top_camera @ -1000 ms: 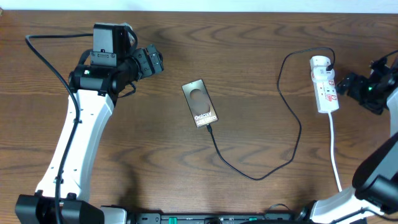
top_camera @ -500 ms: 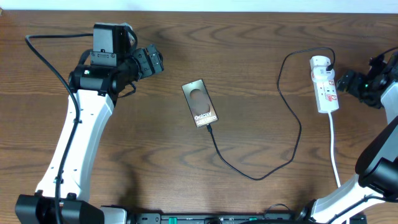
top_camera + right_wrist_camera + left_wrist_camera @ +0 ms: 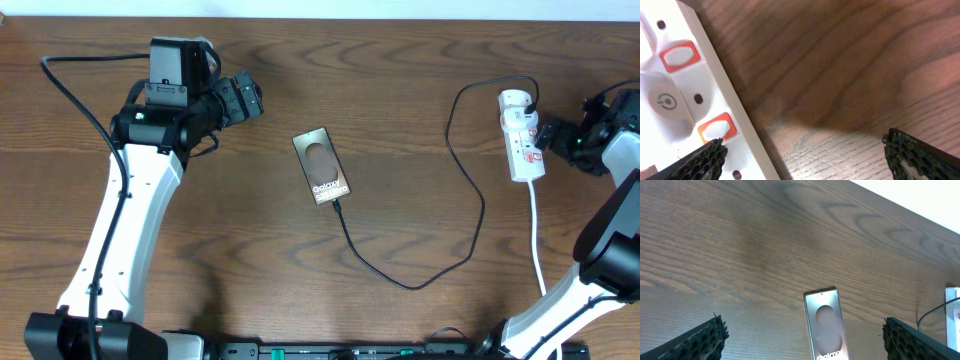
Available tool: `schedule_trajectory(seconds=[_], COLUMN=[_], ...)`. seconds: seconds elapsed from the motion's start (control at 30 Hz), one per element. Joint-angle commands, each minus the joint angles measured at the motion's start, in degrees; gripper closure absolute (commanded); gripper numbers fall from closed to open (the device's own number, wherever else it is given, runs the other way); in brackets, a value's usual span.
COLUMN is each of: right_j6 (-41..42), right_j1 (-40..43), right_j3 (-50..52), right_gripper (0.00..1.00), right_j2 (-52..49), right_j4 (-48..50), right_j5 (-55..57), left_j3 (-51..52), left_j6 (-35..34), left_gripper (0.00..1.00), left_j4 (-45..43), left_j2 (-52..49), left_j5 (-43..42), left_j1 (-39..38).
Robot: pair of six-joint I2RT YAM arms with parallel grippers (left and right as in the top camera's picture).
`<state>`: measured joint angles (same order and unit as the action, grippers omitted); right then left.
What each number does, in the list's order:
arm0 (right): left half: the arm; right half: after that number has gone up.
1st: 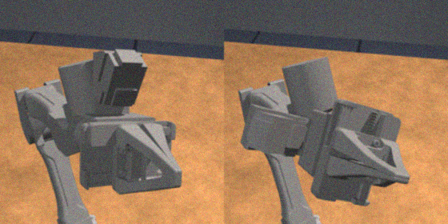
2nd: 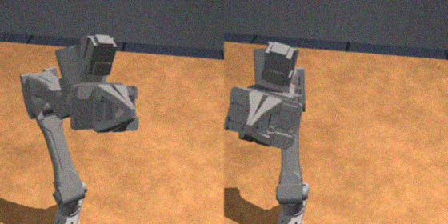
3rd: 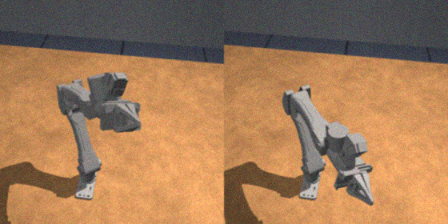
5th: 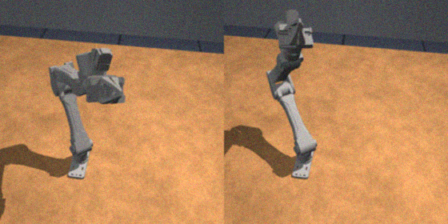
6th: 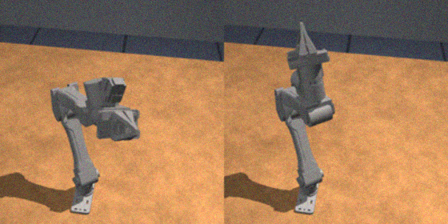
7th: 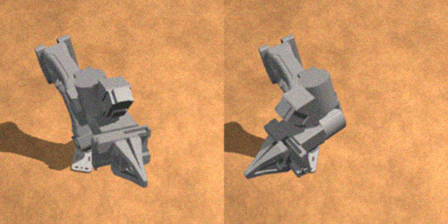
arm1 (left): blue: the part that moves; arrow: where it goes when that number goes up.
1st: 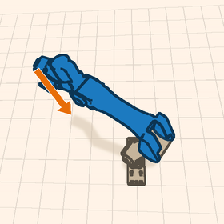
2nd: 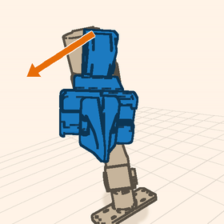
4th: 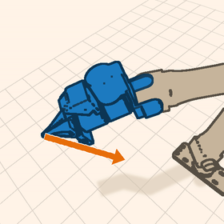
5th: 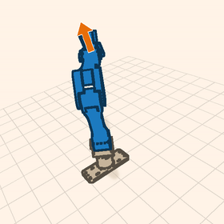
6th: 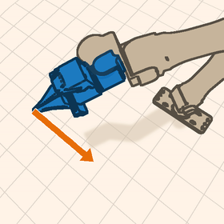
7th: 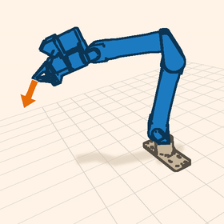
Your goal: Plug charger to phone and switch on socket
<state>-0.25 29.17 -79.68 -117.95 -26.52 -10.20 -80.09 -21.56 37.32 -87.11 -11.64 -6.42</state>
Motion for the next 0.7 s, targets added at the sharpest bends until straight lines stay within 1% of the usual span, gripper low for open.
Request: schedule_trajectory(seconds=[0.0, 0.43, 0.67], right_j6=[-0.7, -0.68, 0.26], right_j1=[-0.35, -0.39, -0.39], right_j3=[-0.76, -0.44, -0.42], right_gripper=[0.01, 0.01, 0.01], right_j2=[-0.26, -0.48, -2.62], right_j4=[0.87, 2.45, 3.63], right_j5=[0.44, -0.52, -1.38], left_j3=[-0.5, -0.5, -0.5], left_j6=[0.57, 0.57, 0.57], left_gripper=[0.03, 0.03, 0.03], left_j4=[0.2, 0.2, 0.2], left_j2=[-0.11, -0.11, -0.11], left_j5=[0.76, 0.76, 0.76], left_j1=[0.28, 0.28, 0.28])
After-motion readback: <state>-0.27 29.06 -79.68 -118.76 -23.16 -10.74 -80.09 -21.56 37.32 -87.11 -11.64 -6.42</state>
